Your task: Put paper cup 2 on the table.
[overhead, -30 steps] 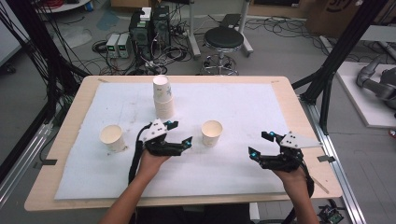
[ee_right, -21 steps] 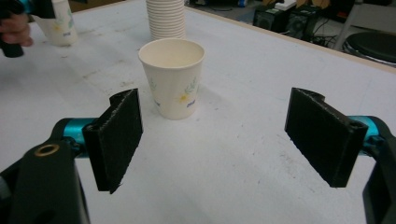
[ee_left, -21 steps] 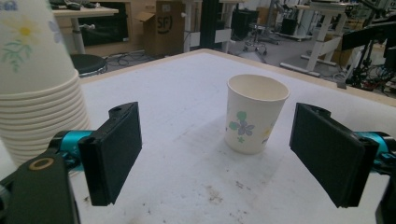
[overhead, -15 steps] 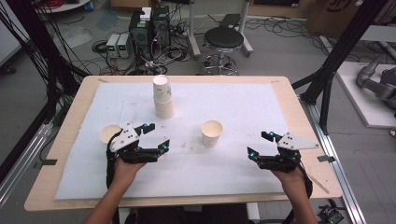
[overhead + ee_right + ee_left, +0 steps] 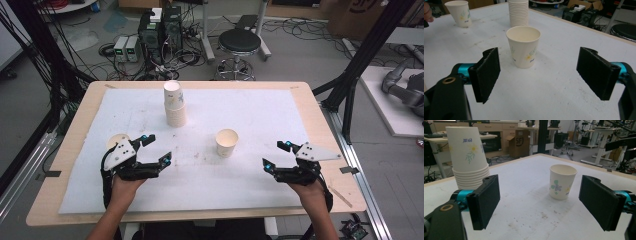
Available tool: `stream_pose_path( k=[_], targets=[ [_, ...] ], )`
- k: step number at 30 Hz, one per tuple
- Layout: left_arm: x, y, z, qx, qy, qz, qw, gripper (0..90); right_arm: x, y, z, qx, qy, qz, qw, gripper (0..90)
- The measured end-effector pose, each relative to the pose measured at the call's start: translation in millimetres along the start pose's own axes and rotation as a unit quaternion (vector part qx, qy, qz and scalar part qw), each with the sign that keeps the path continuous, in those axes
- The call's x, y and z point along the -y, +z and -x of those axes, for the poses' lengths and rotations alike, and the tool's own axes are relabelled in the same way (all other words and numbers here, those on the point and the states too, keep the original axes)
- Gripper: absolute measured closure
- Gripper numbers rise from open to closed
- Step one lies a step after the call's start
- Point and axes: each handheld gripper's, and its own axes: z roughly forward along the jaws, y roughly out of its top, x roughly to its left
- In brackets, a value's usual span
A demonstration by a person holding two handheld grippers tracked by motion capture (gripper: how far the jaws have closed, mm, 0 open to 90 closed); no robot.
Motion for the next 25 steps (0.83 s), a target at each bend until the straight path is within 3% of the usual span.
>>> stream_pose_path(
  k=[25],
  targets=[
    [-1.0, 4.7, 1.5, 0.005, 0.003, 0.002, 1.0, 17.6, 1.7, 1.6, 1.0, -0.001, -0.003, -0.002, 1.0, 19.5]
  ],
)
